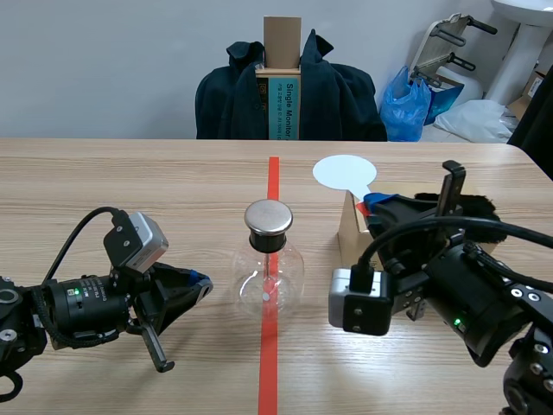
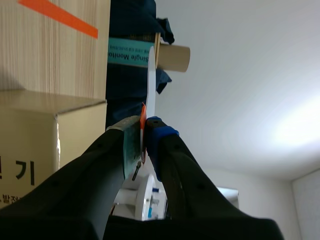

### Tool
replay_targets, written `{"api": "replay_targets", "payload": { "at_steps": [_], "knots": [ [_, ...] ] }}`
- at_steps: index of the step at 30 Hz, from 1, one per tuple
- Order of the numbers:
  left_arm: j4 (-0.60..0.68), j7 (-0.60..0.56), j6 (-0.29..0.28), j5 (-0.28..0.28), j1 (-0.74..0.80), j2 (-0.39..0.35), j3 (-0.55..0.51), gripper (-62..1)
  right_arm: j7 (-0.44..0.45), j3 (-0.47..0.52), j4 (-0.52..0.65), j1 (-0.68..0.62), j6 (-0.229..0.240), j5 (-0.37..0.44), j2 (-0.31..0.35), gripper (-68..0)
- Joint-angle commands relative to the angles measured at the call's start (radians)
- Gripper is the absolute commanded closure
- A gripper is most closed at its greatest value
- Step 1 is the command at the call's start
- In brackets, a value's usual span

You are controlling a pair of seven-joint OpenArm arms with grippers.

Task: Do the electroscope experiment.
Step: 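Move the plate toward and away from the electroscope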

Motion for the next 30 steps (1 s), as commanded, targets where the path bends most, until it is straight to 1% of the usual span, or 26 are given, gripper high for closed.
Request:
{"api": "replay_targets", "payload": {
  "at_steps": [1,2,5,10,15,17,23,30],
  "knots": [
    [0.016,-0.016,-0.002,-0.01,-0.003,-0.003,-0.004,-1.9,-0.015,0.01,0.021,0.006,-0.011,0.008,0.014,-0.7],
    [0.016,-0.016,-0.002,-0.01,-0.003,-0.003,-0.004,-1.9,-0.023,0.01,0.021,0.005,-0.011,0.008,0.013,-0.7],
    [0.016,-0.016,-0.002,-0.01,-0.003,-0.003,-0.004,-1.9,-0.019,0.01,0.021,0.001,-0.031,0.008,0.013,-0.7],
    [0.016,-0.016,-0.002,-0.01,-0.003,-0.003,-0.004,-1.9,0.045,0.009,0.021,0.0,-0.056,0.009,0.013,-0.7],
    [0.016,-0.016,-0.002,-0.01,-0.003,-0.003,-0.004,-1.9,0.113,0.007,0.021,0.001,-0.069,0.012,0.01,-0.7],
    [0.016,-0.016,-0.002,-0.01,-0.003,-0.003,-0.004,-1.9,0.145,0.007,0.02,0.001,-0.09,0.015,0.01,-0.7],
    [0.016,-0.016,-0.002,-0.01,-0.003,-0.002,-0.004,-1.9,0.22,0.0,0.018,0.001,-0.121,0.016,0.008,-0.7],
    [0.016,-0.016,-0.002,-0.01,-0.003,0.0,-0.004,-1.9,0.282,-0.032,-0.027,0.001,-0.192,0.016,0.008,-0.7]
  ]
}}
